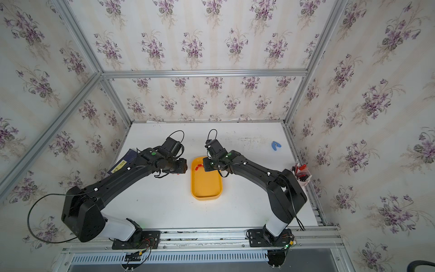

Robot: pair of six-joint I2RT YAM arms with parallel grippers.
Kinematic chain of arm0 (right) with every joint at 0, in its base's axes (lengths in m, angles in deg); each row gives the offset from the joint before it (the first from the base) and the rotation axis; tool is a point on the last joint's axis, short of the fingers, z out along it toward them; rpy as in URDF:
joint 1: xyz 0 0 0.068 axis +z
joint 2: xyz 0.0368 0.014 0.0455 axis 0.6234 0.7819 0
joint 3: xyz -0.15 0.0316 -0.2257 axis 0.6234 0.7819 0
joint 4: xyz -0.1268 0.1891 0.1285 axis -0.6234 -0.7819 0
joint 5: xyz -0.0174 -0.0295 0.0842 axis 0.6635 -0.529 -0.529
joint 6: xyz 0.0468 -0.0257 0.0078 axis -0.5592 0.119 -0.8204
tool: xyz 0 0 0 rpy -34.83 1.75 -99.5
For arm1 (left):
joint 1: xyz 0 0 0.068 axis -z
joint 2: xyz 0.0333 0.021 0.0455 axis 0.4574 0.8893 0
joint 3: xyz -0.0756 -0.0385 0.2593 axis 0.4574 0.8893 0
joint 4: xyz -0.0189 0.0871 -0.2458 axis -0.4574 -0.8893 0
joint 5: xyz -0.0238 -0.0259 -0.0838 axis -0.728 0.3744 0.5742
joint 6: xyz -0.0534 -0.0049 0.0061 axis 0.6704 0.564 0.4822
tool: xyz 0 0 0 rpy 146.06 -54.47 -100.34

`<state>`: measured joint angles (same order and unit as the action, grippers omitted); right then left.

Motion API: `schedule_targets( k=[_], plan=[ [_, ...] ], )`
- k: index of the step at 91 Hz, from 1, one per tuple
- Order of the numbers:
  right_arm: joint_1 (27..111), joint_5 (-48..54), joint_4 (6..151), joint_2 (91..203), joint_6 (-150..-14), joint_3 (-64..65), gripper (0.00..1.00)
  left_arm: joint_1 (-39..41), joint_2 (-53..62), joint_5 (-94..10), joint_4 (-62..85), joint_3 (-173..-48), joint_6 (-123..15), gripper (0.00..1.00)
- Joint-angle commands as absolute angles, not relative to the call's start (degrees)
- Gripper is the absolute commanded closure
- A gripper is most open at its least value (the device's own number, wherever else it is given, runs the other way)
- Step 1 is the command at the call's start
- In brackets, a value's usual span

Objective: Take the screw protection sleeves out of the storage box
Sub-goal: Pick up the screw protection sleeve from the storage box.

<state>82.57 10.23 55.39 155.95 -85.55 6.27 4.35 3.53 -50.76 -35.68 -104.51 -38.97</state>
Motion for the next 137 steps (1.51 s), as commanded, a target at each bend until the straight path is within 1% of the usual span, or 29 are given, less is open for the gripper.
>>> schedule_targets(
  k=[1,13,42,65,87,125,137],
  plan=[
    [83.01,11.39,53.36,160.79,-81.51,2.82,0.69,3.17,0.03,-49.05,-34.5,-102.13,-37.98,0.35],
    [82.95,13.52,53.95,165.22,-77.86,-0.28,0.69,1.98,-3.4,-48.34,-33.57,-99.61,-39.06,0.3],
    [82.99,15.02,57.09,171.35,-73.22,-2.3,0.69,1.7,-3.75,-48.43,-32.81,-98.83,-40.3,0.3],
    [82.96,17.93,60.92,172.23,-71.07,-1.15,0.7,1.7,-3.5,-48.55,-32.3,-98.67,-41.13,0.3],
    [82.95,19.78,61.12,175.01,-68.72,-1.95,0.7,1.61,-3.32,-48.64,-32.21,-98.38,-41.41,0.3],
    [82.69,19.39,61.42,177.58,-68.28,-2.35,0.7,1.43,-2.79,-48.55,-32.21,-98.75,-41.62,0.3],
    [82.6,19.24,61.63,177.96,-68.61,-2.31,0.72,1.43,-2.79,-48.64,-32.32,-98.83,-41.77,0.3]
  ],
)
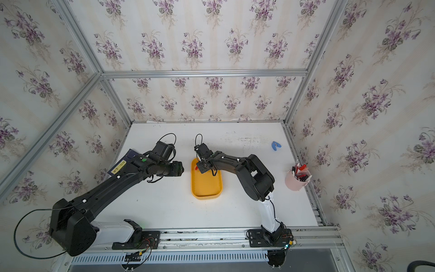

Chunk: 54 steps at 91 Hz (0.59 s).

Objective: Take the screw protection sleeves out of the storage box
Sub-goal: Pick up the screw protection sleeve from the storage box.

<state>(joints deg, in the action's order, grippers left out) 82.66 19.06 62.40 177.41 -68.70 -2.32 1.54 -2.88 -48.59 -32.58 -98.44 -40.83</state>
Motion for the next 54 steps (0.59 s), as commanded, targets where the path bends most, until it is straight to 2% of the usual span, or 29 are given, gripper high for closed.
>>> schedule_targets(
  k=[1,19,27,54],
  plan=[
    [82.6,19.22,61.64,177.98,-68.65,-2.31,0.72,1.43,-2.7,-48.69,-32.31,-98.83,-41.73,0.3],
    [82.6,18.75,61.36,178.26,-69.33,-2.09,0.8,1.35,-2.61,-48.81,-32.56,-99.02,-41.93,0.3],
    [82.55,19.04,61.22,177.99,-69.93,-1.76,0.87,1.35,-2.7,-48.95,-32.7,-99.08,-42.01,0.3],
    [82.6,19.4,60.85,175.37,-72.73,-1.52,0.88,1.35,-2.27,-49.56,-33.17,-99.03,-41.98,0.3]
  ],
)
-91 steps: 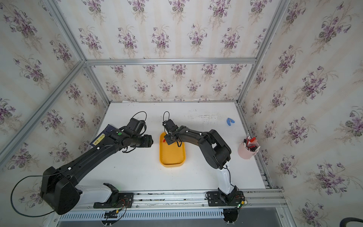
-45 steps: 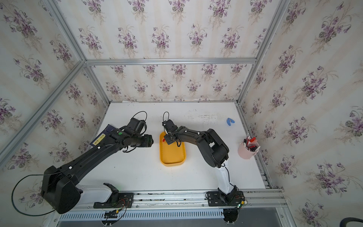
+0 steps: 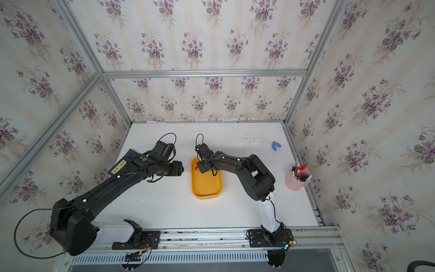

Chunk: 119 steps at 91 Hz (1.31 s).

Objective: Take the screw protection sleeves out of the storage box
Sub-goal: Pick up the screw protection sleeve from the storage box, then place the screw protection sleeve at the center of the board.

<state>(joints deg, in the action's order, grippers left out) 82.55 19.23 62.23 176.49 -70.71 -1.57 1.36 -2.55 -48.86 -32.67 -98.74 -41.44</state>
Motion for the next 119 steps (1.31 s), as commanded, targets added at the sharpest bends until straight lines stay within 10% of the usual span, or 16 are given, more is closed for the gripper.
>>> schedule_targets(
  k=[1,119],
  plan=[
    [82.55,19.39,60.81,175.24,-72.86,-1.52,0.88,1.35,-2.27,-49.59,-33.22,-99.02,-42.01,0.3],
    [56.09,15.58,66.51,156.83,-74.5,20.04,0.83,1.35,-0.26,-49.59,-33.22,-99.09,-42.98,0.31]
  ],
)
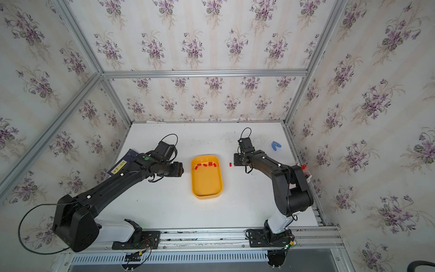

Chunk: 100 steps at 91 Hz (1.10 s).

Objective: Take the screw protection sleeves out of the storage box
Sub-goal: Place the screw protection sleeve at the center of the board.

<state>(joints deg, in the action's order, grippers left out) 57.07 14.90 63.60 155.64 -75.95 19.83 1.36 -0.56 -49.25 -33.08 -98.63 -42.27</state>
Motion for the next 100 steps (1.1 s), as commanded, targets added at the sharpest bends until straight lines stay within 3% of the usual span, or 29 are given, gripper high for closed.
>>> schedule_targets(
  k=[1,46,100],
  plan=[
    [55.94,15.63,66.72,157.0,-74.45,20.12,0.83,1.35,-0.25,-49.6,-33.2,-99.1,-43.0,0.31],
    [53.45,16.84,69.45,164.61,-72.21,18.23,0.8,1.35,0.63,-50.22,-33.49,-99.32,-43.56,0.31],
    [52.98,16.55,68.87,163.47,-72.5,17.85,0.74,1.35,0.37,-50.31,-33.81,-99.45,-43.54,0.32]
  ],
)
